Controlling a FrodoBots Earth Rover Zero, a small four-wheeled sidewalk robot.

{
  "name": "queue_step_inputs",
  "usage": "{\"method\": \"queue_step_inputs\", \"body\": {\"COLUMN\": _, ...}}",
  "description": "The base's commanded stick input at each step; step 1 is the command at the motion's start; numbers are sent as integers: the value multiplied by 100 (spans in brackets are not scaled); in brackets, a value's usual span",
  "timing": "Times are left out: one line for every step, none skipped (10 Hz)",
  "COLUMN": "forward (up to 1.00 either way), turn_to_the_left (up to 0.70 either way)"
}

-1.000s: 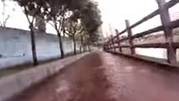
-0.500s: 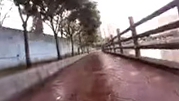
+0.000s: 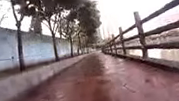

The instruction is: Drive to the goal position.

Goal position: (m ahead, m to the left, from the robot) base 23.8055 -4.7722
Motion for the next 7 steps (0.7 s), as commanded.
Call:
{"method": "queue_step_inputs", "body": {"forward": 100, "turn_to_the_left": 0}}
{"method": "queue_step_inputs", "body": {"forward": 100, "turn_to_the_left": 0}}
{"method": "queue_step_inputs", "body": {"forward": 100, "turn_to_the_left": 0}}
{"method": "queue_step_inputs", "body": {"forward": 100, "turn_to_the_left": 0}}
{"method": "queue_step_inputs", "body": {"forward": 100, "turn_to_the_left": 0}}
{"method": "queue_step_inputs", "body": {"forward": 100, "turn_to_the_left": 0}}
{"method": "queue_step_inputs", "body": {"forward": 100, "turn_to_the_left": 0}}
